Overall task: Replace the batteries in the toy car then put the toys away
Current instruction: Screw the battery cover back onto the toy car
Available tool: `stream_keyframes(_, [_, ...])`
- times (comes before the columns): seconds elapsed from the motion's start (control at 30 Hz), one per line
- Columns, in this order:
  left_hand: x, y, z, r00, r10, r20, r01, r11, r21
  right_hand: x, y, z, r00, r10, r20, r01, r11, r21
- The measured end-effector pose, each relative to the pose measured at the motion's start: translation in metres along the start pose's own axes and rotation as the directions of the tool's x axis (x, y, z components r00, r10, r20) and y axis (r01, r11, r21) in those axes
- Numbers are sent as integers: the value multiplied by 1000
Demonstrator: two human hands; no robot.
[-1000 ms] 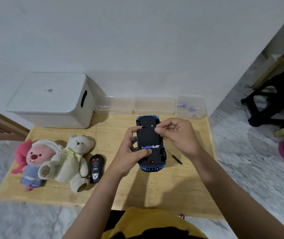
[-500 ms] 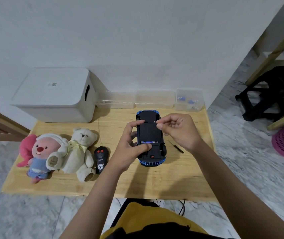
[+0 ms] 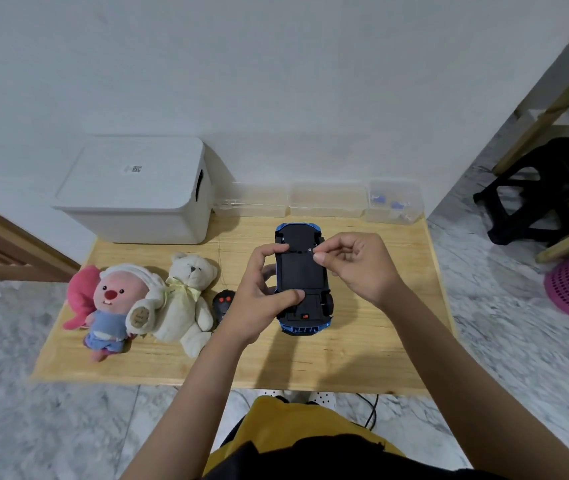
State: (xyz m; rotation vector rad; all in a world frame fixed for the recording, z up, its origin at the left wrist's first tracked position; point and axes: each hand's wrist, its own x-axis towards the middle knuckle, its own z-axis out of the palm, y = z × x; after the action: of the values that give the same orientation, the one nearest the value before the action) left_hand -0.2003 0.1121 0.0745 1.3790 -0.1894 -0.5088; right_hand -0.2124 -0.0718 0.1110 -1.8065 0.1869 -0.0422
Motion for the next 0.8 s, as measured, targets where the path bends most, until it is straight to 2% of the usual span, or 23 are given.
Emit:
stream_keyframes(0.27, [0, 13, -5, 998, 27, -60, -29, 999, -24, -8, -7, 17, 985, -127, -118, 99, 971, -218])
stream_keyframes(0.47, [3, 21, -3, 987, 50, -155, -59, 997, -53, -14, -10, 30, 955, -189, -228, 170, 980, -101])
stream_keyframes(0.6, [5, 19, -4, 991, 74, -115, -76, 997, -9, -16, -4, 38, 911, -129, -391, 140, 990, 0])
stream_keyframes(0.8, [7, 9, -4, 997, 66, -48, -66, 998, 5, -18, 9, 38, 882, -56, -467, 81, 996, 34])
